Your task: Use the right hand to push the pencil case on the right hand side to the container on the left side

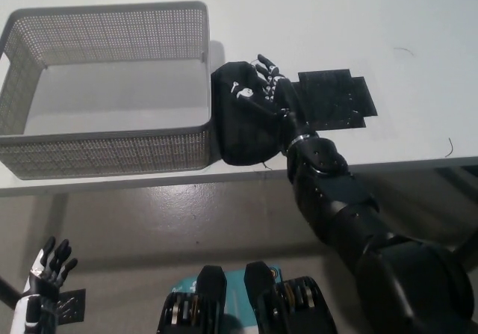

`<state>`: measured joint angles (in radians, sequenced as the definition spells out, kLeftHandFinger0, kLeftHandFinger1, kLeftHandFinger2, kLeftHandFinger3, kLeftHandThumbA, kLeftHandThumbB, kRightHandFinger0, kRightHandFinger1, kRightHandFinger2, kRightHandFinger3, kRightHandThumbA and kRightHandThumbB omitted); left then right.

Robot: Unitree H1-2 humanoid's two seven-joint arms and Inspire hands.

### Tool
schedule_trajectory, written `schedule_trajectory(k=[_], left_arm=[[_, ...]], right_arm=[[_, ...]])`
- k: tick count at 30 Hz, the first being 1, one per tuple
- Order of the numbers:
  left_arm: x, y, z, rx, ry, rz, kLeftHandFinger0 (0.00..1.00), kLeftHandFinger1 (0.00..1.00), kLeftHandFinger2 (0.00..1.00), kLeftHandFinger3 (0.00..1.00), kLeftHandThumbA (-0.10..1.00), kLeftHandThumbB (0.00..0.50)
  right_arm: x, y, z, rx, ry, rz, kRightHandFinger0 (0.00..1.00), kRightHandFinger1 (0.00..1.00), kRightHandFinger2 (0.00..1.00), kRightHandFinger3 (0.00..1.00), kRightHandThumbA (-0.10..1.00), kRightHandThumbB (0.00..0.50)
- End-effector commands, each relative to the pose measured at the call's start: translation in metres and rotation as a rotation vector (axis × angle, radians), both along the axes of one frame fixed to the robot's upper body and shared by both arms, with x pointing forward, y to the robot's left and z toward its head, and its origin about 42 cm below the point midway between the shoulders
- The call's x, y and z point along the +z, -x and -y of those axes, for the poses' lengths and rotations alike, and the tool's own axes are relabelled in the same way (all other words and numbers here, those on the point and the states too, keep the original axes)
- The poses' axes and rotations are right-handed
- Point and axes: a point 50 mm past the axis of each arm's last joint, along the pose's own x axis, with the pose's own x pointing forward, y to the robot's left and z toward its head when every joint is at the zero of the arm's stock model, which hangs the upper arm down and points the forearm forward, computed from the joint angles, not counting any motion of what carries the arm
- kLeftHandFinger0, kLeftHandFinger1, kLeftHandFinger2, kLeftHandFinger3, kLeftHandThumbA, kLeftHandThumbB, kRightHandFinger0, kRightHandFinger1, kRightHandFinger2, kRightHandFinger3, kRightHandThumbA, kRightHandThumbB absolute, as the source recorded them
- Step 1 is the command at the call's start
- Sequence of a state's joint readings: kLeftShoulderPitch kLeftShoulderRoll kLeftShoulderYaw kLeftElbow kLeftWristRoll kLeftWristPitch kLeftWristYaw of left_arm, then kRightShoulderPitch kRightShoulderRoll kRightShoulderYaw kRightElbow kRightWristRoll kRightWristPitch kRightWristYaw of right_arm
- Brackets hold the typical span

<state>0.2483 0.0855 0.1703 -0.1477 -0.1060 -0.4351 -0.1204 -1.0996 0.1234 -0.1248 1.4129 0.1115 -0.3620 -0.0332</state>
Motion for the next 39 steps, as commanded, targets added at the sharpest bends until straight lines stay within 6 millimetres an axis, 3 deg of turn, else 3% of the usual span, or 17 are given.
schedule_trajectory(k=[1,3,7,14,16,20,23,26,29,33,37,39], left_arm=[[0.012,0.001,-0.002,-0.008,-0.034,0.064,1.00,1.00,1.00,1.00,1.00,0.254],[0.012,0.001,-0.003,-0.005,-0.033,0.065,1.00,1.00,1.00,1.00,1.00,0.256],[0.012,0.000,-0.004,-0.002,-0.039,0.065,1.00,1.00,1.00,1.00,1.00,0.247],[0.013,-0.004,-0.001,-0.015,-0.041,0.071,1.00,1.00,1.00,1.00,1.00,0.236],[0.014,-0.004,-0.002,-0.013,-0.046,0.074,1.00,1.00,1.00,1.00,1.00,0.235],[0.015,-0.004,-0.004,-0.015,-0.041,0.077,1.00,1.00,1.00,1.00,1.00,0.226],[0.015,-0.003,-0.005,-0.013,-0.041,0.075,1.00,1.00,1.00,1.00,1.00,0.247],[0.014,-0.002,-0.004,-0.005,-0.034,0.073,1.00,1.00,1.00,1.00,1.00,0.263],[0.014,-0.003,-0.001,-0.009,-0.034,0.075,1.00,1.00,1.00,1.00,1.00,0.263],[0.013,-0.005,-0.001,-0.007,-0.041,0.072,1.00,1.00,1.00,1.00,1.00,0.266],[0.013,-0.004,-0.002,-0.009,-0.029,0.071,1.00,1.00,1.00,1.00,1.00,0.274],[0.012,-0.005,-0.003,-0.011,-0.032,0.070,1.00,1.00,1.00,1.00,1.00,0.263]], right_arm=[[0.030,-0.004,-0.027,0.033,-0.052,0.056,1.00,1.00,1.00,1.00,1.00,0.288],[0.028,-0.001,-0.033,0.041,-0.068,0.049,1.00,1.00,1.00,1.00,1.00,0.308],[0.029,0.005,-0.048,0.036,-0.139,0.044,1.00,1.00,1.00,1.00,1.00,0.285],[0.027,0.016,-0.072,0.066,-0.229,0.017,1.00,1.00,1.00,1.00,1.00,0.342],[0.027,0.016,-0.071,0.064,-0.220,0.030,1.00,1.00,1.00,1.00,1.00,0.322],[0.029,0.011,-0.059,0.048,-0.157,0.070,1.00,1.00,1.00,1.00,1.00,0.333],[0.036,0.003,-0.044,0.033,-0.054,0.147,1.00,1.00,1.00,1.00,1.00,0.331],[0.044,-0.003,-0.032,0.021,0.045,0.208,1.00,1.00,1.00,1.00,1.00,0.258],[0.053,-0.012,-0.012,0.015,0.188,0.286,1.00,1.00,1.00,1.00,1.00,0.249],[0.065,-0.022,0.010,-0.015,0.415,0.367,1.00,1.00,1.00,1.00,1.00,0.310],[0.070,-0.027,0.026,-0.025,0.526,0.420,1.00,1.00,1.00,1.00,1.00,0.293],[0.074,-0.028,0.032,-0.038,0.534,0.437,1.00,1.00,1.00,1.00,1.00,0.315]])
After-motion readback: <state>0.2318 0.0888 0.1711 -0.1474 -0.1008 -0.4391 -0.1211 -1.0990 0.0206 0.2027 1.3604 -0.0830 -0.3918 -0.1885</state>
